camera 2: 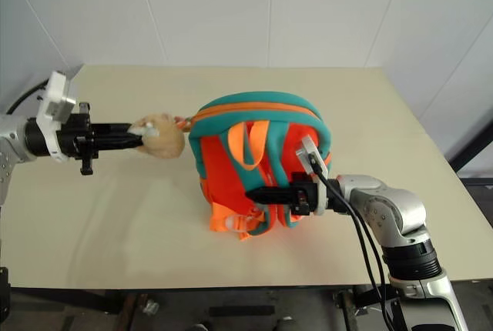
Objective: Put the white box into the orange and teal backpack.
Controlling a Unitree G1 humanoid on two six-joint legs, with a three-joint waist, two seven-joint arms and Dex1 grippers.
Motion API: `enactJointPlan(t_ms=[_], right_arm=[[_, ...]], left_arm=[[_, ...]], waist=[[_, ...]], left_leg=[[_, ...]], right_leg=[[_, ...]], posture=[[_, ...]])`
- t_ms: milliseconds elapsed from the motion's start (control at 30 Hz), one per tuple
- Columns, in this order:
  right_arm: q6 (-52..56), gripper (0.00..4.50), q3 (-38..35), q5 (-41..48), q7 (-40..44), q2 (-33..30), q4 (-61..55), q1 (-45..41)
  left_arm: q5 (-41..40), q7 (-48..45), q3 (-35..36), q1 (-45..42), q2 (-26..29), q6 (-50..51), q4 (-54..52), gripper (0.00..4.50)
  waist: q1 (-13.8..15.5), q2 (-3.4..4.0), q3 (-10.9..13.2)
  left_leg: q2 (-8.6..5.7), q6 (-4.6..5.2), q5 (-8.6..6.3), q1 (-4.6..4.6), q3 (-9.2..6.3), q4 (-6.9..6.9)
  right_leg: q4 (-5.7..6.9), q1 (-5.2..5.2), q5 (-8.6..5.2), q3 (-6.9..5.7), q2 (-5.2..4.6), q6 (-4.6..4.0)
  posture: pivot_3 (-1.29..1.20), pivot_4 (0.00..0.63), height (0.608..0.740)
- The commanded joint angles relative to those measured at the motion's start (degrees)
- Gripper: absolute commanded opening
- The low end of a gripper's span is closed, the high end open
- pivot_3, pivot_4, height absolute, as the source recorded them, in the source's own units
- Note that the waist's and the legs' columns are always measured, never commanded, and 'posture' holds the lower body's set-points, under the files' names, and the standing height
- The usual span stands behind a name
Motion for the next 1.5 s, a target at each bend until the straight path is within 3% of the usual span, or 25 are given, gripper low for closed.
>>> enactJointPlan(t_ms=[33, 300, 467, 567, 733, 900, 933, 1000, 1233, 1500], right_arm=[[0.18, 0.0, -2.39, 1.72, -1.11, -0.72, -3.38, 1.46], [0.24, 0.0, -3.62, 2.2, -5.38, -0.06, -5.15, 4.74], [-1.57, 0.0, -5.03, 1.94, -8.39, 1.08, -6.19, 6.18], [-2.4, 0.96, -7.84, 3.44, -10.27, 1.47, -8.23, 7.34], [0.55, 2.67, -14.05, 10.71, -12.14, -2.17, -16.46, 11.95], [-4.51, 4.36, -19.85, 5.51, -10.64, -9.39, -20.78, 21.94], [-5.62, 4.5, -20.81, 4.82, -9.64, -10.72, -20.45, 23.52], [-9.95, 4.5, -21.32, 1.14, -7.25, -13.01, -18.57, 25.97], [-27.06, 4.5, -20.55, -12.71, 1.38, -18.73, -4.45, 28.17], [-35.73, 4.5, -18.8, -17.38, 1.38, -17.29, 3.6, 23.38]], left_arm=[[5.63, -0.37, -2.97, 3.26, -2.43, -7.4, 5.15, 0.63], [10.57, 3.07, -10.77, 12.3, -15.0, -12.92, 3.01, 0.63], [9.23, 4.91, -10.09, 14.27, -18.0, -10.28, -1.44, 0.63], [6.75, 6.48, -6.79, 14.33, -16.31, -4.86, -5.42, 0.62], [-0.82, 6.89, 0.18, 18.38, -12.12, 4.34, -17.2, 2.01], [-5.54, 8.67, 7.1, 28.38, -8.11, 10.79, -27.06, 3.55], [-6.45, 9.35, 8.14, 29.08, -8.09, 11.43, -27.92, 3.84], [-8.95, 11.36, 9.82, 29.94, -9.22, 13.24, -29.71, 4.46], [-7.64, 12.34, 7.63, 29.37, -9.87, 9.76, -30.66, 4.46], [-3.76, 11.45, 8.42, 29.18, -8.19, 2.4, -27.6, 4.46]], waist=[[0.1, 0.0, 0.0], [0.33, 0.0, -0.03], [1.01, 0.01, -0.04], [1.64, 0.01, -0.04], [1.47, 0.01, -0.03], [1.38, 0.01, -0.04], [1.45, 0.01, -0.03], [1.6, -0.01, -0.03], [1.45, -0.02, -0.03], [0.87, -0.01, -0.03]], left_leg=[[0.0, 0.0, 0.0, 0.0, 0.01, 0.0], [-0.01, 0.0, 0.0, -0.01, -0.01, 0.04], [-0.01, 0.01, 0.0, 0.04, -0.02, 0.18], [-0.03, 0.04, -0.02, 0.01, -0.02, 0.36], [-0.02, 0.08, -0.05, -0.02, -0.02, 0.21], [0.0, 0.06, -0.06, 0.01, -0.01, -0.17], [0.0, 0.06, -0.06, 0.02, 0.01, -0.19], [0.0, 0.07, -0.07, 0.01, 0.01, -0.16], [-0.02, 0.18, 0.0, 0.05, 0.21, 0.03], [-0.01, 0.19, 0.02, 0.07, 0.25, 0.02]], right_leg=[[-0.02, 0.01, 0.0, 0.0, -0.01, 0.0], [-0.02, 0.05, 0.0, 0.0, -0.01, 0.0], [0.06, 0.14, 0.02, 0.0, -0.01, 0.02], [0.06, 0.19, 0.06, 0.02, -0.02, 0.08], [-0.03, 0.16, 0.05, 0.03, -0.01, 0.07], [-0.25, 0.09, -0.03, 0.03, -0.03, 0.0], [-0.27, 0.09, -0.06, 0.03, -0.04, -0.02], [-0.26, 0.08, -0.06, 0.03, -0.04, -0.02], [-0.72, 0.27, 0.01, 0.08, -0.13, -0.45], [-0.65, 0.23, 0.25, 0.12, -0.11, -0.05]], posture=[[0.0, 0.15, 0.74], [0.0, 0.15, 0.74], [0.0, 0.15, 0.74], [0.0, 0.15, 0.74], [0.0, 0.15, 0.74], [0.0, 0.15, 0.74], [0.0, 0.15, 0.74], [0.0, 0.15, 0.74], [0.0, 0.15, 0.74], [0.0, 0.15, 0.74]])
